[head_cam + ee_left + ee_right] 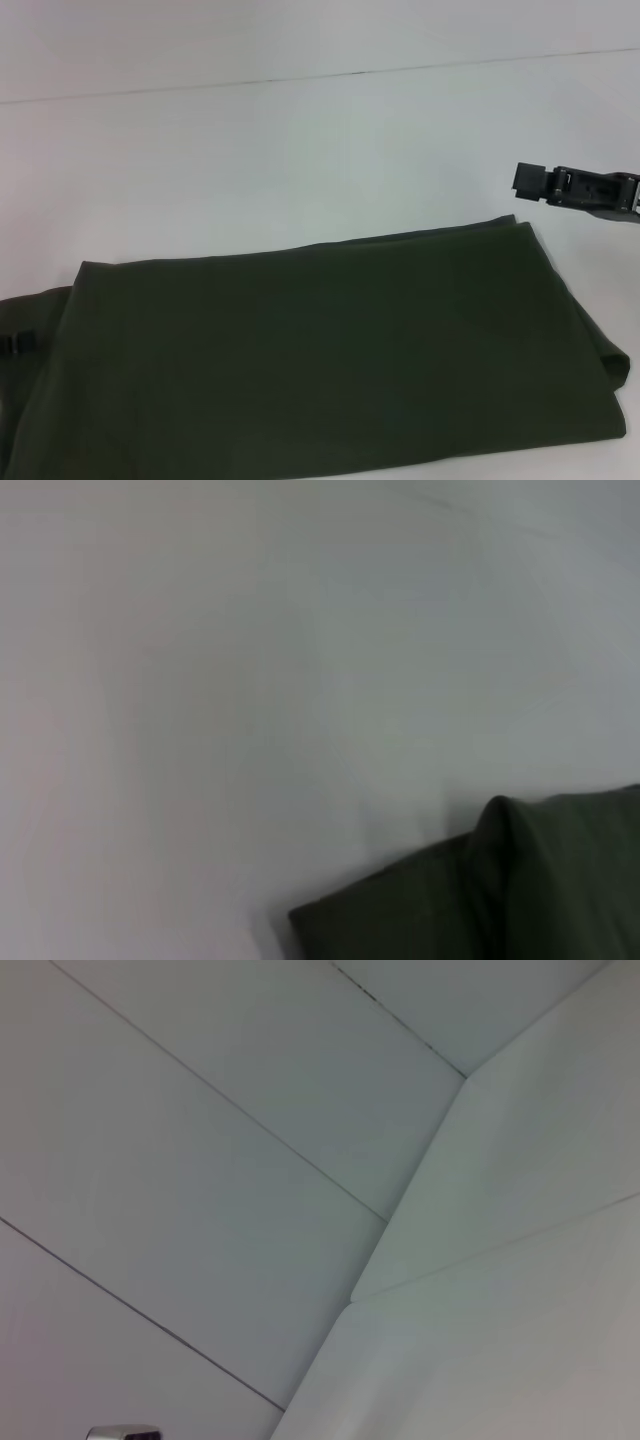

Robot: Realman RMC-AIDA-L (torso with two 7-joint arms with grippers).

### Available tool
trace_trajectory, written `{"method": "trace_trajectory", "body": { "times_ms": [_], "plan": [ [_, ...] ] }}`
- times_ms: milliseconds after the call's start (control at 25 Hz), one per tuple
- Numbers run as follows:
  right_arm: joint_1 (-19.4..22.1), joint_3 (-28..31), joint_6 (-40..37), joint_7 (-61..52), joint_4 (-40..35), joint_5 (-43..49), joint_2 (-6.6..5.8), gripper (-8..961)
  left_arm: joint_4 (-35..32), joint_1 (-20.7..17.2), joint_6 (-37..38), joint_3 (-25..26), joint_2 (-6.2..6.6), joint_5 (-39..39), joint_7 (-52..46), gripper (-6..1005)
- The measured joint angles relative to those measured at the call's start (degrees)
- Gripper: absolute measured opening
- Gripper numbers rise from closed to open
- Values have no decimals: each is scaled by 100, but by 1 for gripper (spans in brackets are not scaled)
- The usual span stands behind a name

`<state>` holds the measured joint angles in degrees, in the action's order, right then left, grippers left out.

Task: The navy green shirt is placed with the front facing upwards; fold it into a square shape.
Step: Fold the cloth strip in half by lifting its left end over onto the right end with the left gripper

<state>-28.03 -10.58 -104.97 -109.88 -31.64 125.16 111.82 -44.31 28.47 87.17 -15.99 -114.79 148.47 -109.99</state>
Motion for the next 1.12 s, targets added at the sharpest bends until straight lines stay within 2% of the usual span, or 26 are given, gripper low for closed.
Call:
{"method": "trace_trajectory", "body": {
  "times_ms": [200,1120],
  "plan": [
    [-1,7,-4,-16,0,-2,-14,936,2,18,0,-149,-10,0,-10,853],
    [26,13,4,-40,0,-83,-28,935,9,27,-114,-185,-8,114,-63,849]
  ]
}}
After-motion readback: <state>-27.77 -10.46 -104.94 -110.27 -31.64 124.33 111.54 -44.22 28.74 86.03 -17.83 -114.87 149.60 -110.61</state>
